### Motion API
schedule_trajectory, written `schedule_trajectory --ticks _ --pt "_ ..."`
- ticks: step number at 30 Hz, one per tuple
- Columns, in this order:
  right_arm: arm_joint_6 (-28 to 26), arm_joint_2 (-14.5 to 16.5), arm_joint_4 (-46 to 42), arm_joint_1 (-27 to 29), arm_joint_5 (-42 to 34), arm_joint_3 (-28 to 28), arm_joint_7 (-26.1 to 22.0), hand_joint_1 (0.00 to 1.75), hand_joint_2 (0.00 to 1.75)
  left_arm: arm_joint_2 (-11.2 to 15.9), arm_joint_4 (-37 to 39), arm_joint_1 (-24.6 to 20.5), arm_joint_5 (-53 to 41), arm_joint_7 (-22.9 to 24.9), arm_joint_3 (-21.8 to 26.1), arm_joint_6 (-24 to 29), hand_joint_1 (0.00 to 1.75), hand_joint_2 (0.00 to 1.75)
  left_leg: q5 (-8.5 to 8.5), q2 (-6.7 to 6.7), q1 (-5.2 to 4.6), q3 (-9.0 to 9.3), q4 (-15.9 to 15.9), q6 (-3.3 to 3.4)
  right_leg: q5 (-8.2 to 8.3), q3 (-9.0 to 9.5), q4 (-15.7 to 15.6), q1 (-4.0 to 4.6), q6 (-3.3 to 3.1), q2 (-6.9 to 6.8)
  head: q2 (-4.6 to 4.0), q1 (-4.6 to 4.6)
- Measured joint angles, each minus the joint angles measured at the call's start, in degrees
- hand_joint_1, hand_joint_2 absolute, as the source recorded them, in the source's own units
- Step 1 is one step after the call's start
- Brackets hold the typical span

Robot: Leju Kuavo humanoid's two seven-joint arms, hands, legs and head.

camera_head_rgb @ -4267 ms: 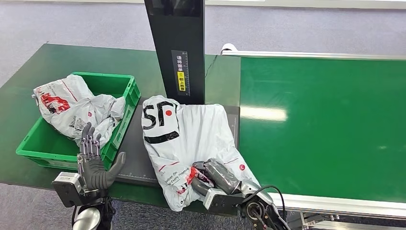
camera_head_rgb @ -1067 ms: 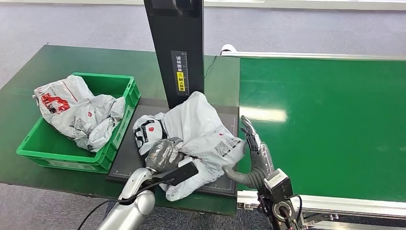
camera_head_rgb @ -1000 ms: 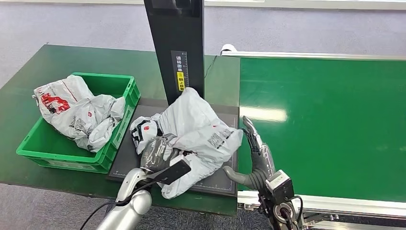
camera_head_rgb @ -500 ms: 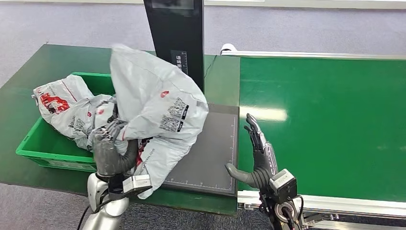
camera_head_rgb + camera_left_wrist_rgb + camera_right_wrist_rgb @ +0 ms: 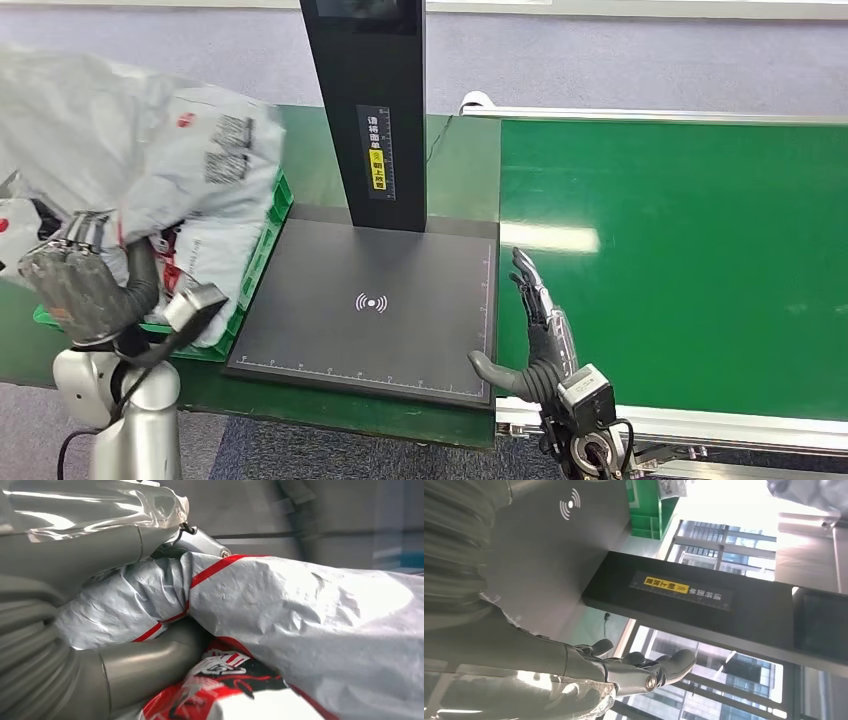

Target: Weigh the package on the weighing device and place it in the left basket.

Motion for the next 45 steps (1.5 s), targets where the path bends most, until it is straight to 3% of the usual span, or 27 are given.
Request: schedule_trajectory --ticks 4,6,13,17,23,41,45 --pt "0.07 -0.36 -0.92 0.72 0.82 -0.13 0.78 0.00 1.75 5.77 9.18 -4.91 -4.12 17.83 2.45 -0.89 1.75 1.75 0.04 -0.01 0.02 0.02 0.00 -0.05 0.01 0.00 0.01 0.04 0.00 0.01 0.00 -0.01" --pt "0.42 -0.52 -1.26 1.06 1.25 -0.31 0.95 0.00 1.75 9.35 14.43 -7.04 -4.46 24.47 2.47 -1.93 1.75 1.75 0.04 0.01 0.04 0.02 0.00 -0.05 0.01 -0.01 0.02 0.05 -0.01 0.02 0.00 0.00" --pt "1.38 -0.69 -1.63 1.44 2.92 -0.86 0.99 0.00 1.75 18.11 27.02 -10.81 -7.06 33.40 2.64 -6.05 1.75 1.75 0.04 0.02 0.04 -0.04 0.00 -0.06 0.00 -0.04 0.03 0.06 -0.01 0.04 0.00 0.02" --pt "1.82 -0.70 -1.63 1.17 3.26 -1.01 1.03 0.00 1.75 20.43 30.80 -11.76 -8.98 34.05 2.74 -11.59 1.75 1.75 0.04 0.00 0.02 -0.05 0.00 -0.05 0.00 -0.04 0.02 0.04 0.00 0.04 0.00 0.01" --pt "2.40 -0.72 -1.56 0.53 3.52 -1.04 0.99 0.00 1.75 20.94 34.11 -12.76 -9.54 30.77 1.32 -19.71 1.75 1.75 0.04 -0.02 0.02 -0.03 0.00 -0.05 0.00 -0.01 0.01 0.03 0.00 0.00 0.00 0.01" --pt "2.45 -0.75 -1.41 0.23 3.61 -1.10 0.92 0.00 1.75 21.36 36.80 -13.54 -9.21 29.56 -0.50 -21.27 1.75 1.75 0.05 -0.04 0.01 -0.02 0.00 -0.06 0.00 0.03 0.02 0.03 0.00 -0.04 0.00 0.00" --pt "2.87 -0.75 -1.38 0.11 3.72 -1.13 0.75 0.00 1.75 21.51 37.26 -13.73 -7.01 25.84 -1.29 -25.60 1.75 1.75 0.05 -0.13 0.01 -0.01 0.00 -0.05 -0.01 0.05 0.02 0.02 0.00 -0.12 0.00 -0.01"
